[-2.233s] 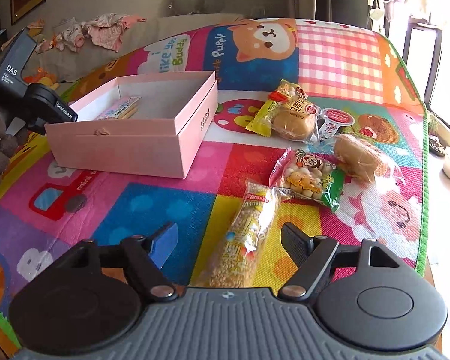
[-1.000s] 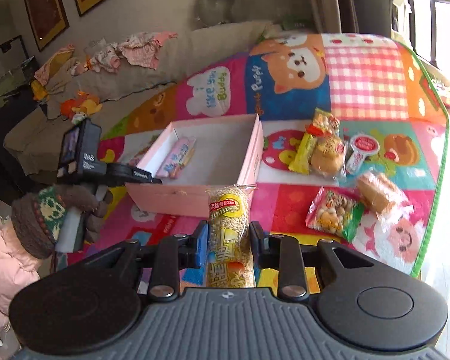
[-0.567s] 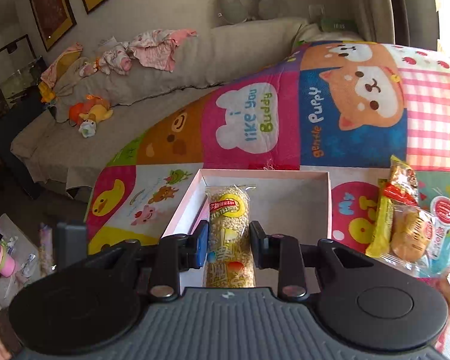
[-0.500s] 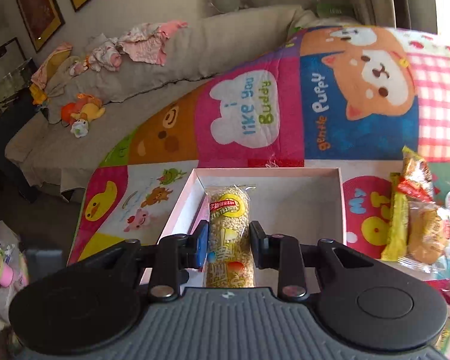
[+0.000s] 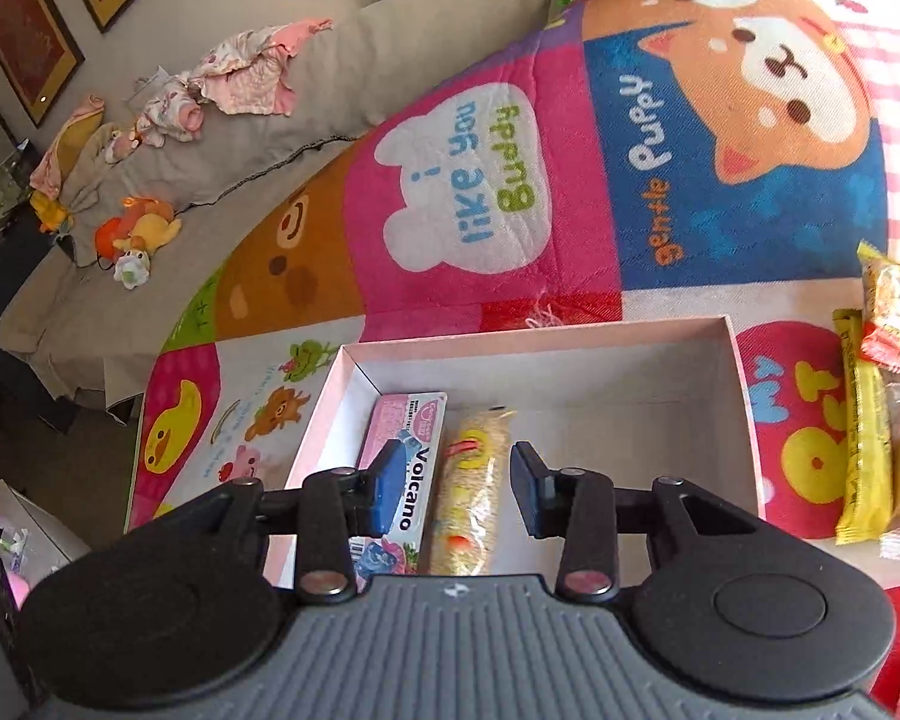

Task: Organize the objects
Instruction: 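Lower the rice-cracker bag into the box beside the biscuit pack, release, then grasp the white-and-yellow peanut candy bag with the right gripper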

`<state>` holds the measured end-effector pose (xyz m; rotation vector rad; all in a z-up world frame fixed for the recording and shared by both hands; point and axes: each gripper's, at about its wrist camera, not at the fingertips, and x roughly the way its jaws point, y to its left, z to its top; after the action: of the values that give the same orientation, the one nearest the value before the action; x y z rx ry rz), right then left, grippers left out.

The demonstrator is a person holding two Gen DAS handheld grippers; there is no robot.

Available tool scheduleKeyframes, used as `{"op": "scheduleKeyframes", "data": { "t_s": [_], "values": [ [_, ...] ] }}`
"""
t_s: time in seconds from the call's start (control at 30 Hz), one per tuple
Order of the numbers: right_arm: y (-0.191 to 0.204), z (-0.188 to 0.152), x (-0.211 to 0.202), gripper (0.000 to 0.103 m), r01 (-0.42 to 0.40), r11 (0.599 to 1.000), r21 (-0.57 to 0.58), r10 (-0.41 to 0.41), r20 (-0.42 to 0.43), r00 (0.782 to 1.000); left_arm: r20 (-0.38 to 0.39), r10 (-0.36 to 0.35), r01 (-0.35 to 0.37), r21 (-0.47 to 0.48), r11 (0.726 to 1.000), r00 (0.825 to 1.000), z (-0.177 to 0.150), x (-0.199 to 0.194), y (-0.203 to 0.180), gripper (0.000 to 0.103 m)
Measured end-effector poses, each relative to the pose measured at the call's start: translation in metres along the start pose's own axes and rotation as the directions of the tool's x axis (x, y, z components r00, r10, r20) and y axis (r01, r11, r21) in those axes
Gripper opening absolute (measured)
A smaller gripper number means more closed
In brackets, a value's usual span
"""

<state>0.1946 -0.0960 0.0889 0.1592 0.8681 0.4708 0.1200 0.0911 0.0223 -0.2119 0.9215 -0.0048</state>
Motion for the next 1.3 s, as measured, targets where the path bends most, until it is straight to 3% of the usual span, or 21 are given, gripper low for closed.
{"op": "scheduleKeyframes", "data": {
  "t_s": [0.13, 0.3, 0.47, 0.57, 0.7, 0.83, 0.93, 1.0, 1.13, 1.2, 1.3],
  "values": [
    [-0.027, -0.016, -0.059, 0.049, 0.056, 0.997, -0.056, -0.050, 0.101, 0.994, 0.006, 0.005, -0.005, -0.001, 1.000, 1.000, -0.001, 0.000, -0.001, 0.015],
    [-0.089, -0.051, -0.135, 0.058, 0.268, 0.962, -0.050, -0.250, 0.230, 0.941, 0.012, 0.018, -0.018, 0.009, 1.000, 1.000, -0.002, -0.001, -0.003, 0.014],
    [-0.147, -0.086, -0.167, 0.062, 0.380, 0.925, 0.012, -0.375, 0.197, 0.906, 0.013, 0.033, -0.033, 0.003, 0.999, 0.999, -0.002, 0.000, -0.005, 0.014],
    [-0.172, -0.091, -0.169, 0.062, 0.370, 0.925, 0.084, -0.380, 0.182, 0.907, 0.011, 0.035, -0.035, -0.007, 0.999, 0.999, -0.002, -0.001, -0.005, 0.014],
    [-0.189, -0.069, -0.148, 0.069, 0.300, 0.944, 0.137, -0.320, 0.162, 0.934, 0.006, 0.036, -0.036, -0.008, 0.999, 0.999, -0.001, -0.001, -0.005, 0.014],
    [-0.199, -0.014, -0.096, 0.088, 0.245, 0.949, 0.200, -0.271, 0.115, 0.956, 0.009, 0.039, -0.039, -0.003, 0.999, 0.999, -0.002, -0.001, -0.005, 0.013],
    [-0.208, 0.027, -0.046, 0.088, 0.225, 0.947, 0.230, -0.244, 0.059, 0.968, 0.007, 0.036, -0.036, -0.003, 0.999, 0.999, -0.001, -0.001, -0.005, 0.013],
    [-0.210, 0.047, -0.013, 0.088, 0.238, 0.943, 0.231, -0.251, 0.029, 0.967, 0.004, 0.033, -0.033, -0.006, 0.999, 0.999, -0.001, -0.001, -0.004, 0.013],
    [-0.220, 0.073, 0.051, 0.087, 0.332, 0.915, 0.229, -0.330, -0.047, 0.943, 0.010, 0.027, -0.027, -0.006, 1.000, 1.000, -0.002, -0.001, -0.003, 0.014],
    [-0.224, 0.076, 0.067, 0.082, 0.362, 0.901, 0.241, -0.351, -0.088, 0.932, 0.012, 0.019, -0.019, -0.009, 1.000, 1.000, -0.002, -0.001, -0.002, 0.014],
    [-0.217, 0.068, 0.061, 0.055, 0.371, 0.917, 0.150, -0.359, -0.099, 0.928, 0.017, 0.015, -0.014, -0.007, 1.000, 1.000, -0.003, -0.001, -0.002, 0.014]
  ]
}}
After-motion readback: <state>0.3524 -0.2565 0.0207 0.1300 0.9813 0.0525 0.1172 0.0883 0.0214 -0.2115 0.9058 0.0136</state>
